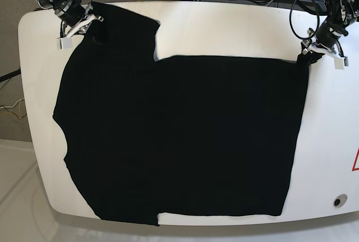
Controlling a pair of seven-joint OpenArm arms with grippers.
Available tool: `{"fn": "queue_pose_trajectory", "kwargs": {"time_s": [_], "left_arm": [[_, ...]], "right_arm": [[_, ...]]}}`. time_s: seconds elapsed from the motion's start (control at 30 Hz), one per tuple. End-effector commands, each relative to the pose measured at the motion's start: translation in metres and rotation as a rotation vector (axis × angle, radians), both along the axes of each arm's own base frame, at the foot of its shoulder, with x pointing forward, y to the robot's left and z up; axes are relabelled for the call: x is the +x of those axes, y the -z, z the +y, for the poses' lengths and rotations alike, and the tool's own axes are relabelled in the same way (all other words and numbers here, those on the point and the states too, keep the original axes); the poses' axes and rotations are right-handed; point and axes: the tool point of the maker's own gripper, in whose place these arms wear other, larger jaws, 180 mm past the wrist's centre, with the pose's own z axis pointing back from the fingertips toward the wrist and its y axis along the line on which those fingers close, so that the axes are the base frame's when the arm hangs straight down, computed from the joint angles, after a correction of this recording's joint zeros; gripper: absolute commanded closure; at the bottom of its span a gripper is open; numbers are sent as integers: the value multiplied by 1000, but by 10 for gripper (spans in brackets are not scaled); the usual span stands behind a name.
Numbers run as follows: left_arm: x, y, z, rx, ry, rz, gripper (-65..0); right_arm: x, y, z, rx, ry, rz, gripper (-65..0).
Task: Fold the T-shirt properly
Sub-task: 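Close the left gripper on the shirt corner nearest it, then hold both corners and pull the shirt toward the robot, smoothing it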
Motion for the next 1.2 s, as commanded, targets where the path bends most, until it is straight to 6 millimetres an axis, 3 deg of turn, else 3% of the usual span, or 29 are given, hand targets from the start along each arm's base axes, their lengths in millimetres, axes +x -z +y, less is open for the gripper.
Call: {"fn": "queue_pose_trajectory", "kwargs": {"time_s": [0.0, 0.2, 0.73, 1.17], "left_arm": [[2, -2, 4, 17, 11, 0, -156], [1, 0, 3, 7, 16, 11, 0], [6, -8, 6, 29, 27, -27, 0], [-3, -20, 2, 70, 68, -40, 0]], "right_arm": [[-5, 4, -4, -24, -11, 31, 0], [-5, 3, -4, -19, -3, 28, 0], [-14, 2, -8, -18, 5, 39, 0], [-23, -18, -10, -82, -35, 10, 0]]}}
